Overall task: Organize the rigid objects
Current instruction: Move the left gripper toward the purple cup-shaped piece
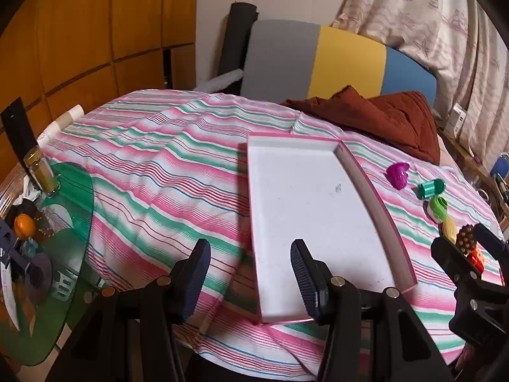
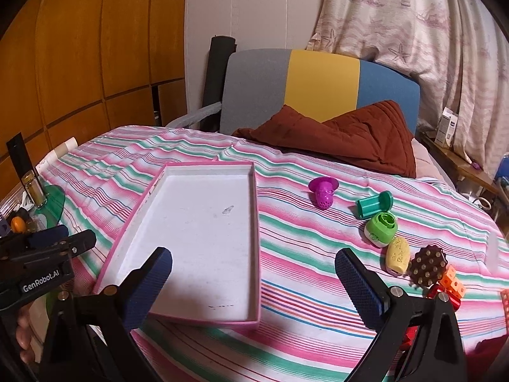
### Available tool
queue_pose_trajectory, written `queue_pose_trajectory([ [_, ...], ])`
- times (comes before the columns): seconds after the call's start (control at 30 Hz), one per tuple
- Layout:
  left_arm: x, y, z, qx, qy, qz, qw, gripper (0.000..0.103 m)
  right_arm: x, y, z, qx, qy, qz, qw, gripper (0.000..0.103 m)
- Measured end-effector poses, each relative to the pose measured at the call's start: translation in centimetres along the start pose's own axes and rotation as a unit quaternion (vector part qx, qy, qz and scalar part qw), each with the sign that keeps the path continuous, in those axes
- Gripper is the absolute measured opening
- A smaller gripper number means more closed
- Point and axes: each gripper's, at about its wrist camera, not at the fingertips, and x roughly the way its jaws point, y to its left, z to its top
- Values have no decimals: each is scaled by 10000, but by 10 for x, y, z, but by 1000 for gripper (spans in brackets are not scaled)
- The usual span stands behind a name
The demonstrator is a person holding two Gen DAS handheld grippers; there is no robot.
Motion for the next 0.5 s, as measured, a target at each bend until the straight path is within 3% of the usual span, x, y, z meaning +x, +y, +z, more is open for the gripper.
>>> queue_pose_trajectory([
  [0.27,6,-3,0,-201,367,-481,9980,53,-1,-16,-1,-90,44,-10,9999,103],
  [0.5,2,-17,4,112,226,-630,9977,53,2,-50,3,74,374,195,9991,103],
])
